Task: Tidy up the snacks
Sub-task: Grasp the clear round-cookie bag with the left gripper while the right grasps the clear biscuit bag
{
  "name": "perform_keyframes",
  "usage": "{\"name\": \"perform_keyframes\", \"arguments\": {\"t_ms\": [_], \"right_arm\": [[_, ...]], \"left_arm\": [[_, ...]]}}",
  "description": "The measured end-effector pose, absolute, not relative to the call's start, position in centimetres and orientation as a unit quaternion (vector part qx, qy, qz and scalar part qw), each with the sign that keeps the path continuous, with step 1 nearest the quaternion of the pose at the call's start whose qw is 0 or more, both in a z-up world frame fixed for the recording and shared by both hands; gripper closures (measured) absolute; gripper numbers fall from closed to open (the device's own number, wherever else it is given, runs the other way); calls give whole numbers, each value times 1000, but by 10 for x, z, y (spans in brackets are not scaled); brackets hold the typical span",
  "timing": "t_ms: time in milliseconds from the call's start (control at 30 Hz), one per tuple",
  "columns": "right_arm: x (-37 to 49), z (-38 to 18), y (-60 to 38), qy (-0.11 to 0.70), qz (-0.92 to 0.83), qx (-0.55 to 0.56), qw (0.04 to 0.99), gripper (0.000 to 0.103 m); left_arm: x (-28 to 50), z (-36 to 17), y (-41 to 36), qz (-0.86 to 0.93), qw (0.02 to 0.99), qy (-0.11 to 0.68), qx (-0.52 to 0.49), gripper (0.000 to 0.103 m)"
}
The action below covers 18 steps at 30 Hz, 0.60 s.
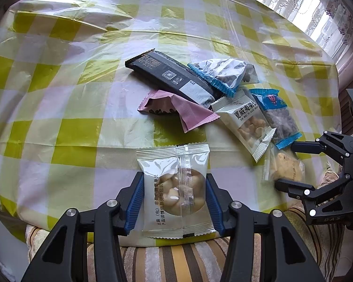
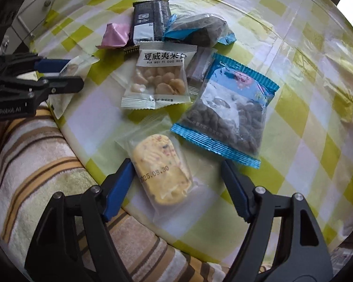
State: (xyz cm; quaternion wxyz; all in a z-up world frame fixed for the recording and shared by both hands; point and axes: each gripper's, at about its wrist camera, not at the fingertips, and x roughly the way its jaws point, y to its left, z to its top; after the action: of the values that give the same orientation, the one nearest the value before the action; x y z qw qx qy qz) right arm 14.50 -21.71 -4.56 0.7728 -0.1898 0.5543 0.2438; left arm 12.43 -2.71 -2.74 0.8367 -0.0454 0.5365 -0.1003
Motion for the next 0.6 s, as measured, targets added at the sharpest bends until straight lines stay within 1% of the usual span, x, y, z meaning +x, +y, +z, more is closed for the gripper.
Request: {"name": "perform_keyframes", "arguments": {"t_ms": [100,133,167,200,267,467,600], "right_arm": [[142,-44,-220,551,233,-175,782,32],[138,-41,-222,548,230,-170,786,37],[135,-38,-224,545,225,-164,791,45],[134,-37,-228,542,221,-156,795,49],[129,-35,-233,537,213,-144,804,61],[114,-31,-248,529,200,-112,817,63],[106,-21,-266,509,180,-81,838,64]], "left_arm": [[124,-28,-27,-100,837,536,-45,53],[124,-28,-27,-101,837,536,-44,53],[124,-28,-28,-103,837,536,-43,54],[123,-27,-28,-105,836,536,-43,54],[122,-26,-28,-105,838,534,-42,55],[115,-12,-36,-104,851,514,-29,56],[110,-3,-45,-108,858,501,-24,56]]}}
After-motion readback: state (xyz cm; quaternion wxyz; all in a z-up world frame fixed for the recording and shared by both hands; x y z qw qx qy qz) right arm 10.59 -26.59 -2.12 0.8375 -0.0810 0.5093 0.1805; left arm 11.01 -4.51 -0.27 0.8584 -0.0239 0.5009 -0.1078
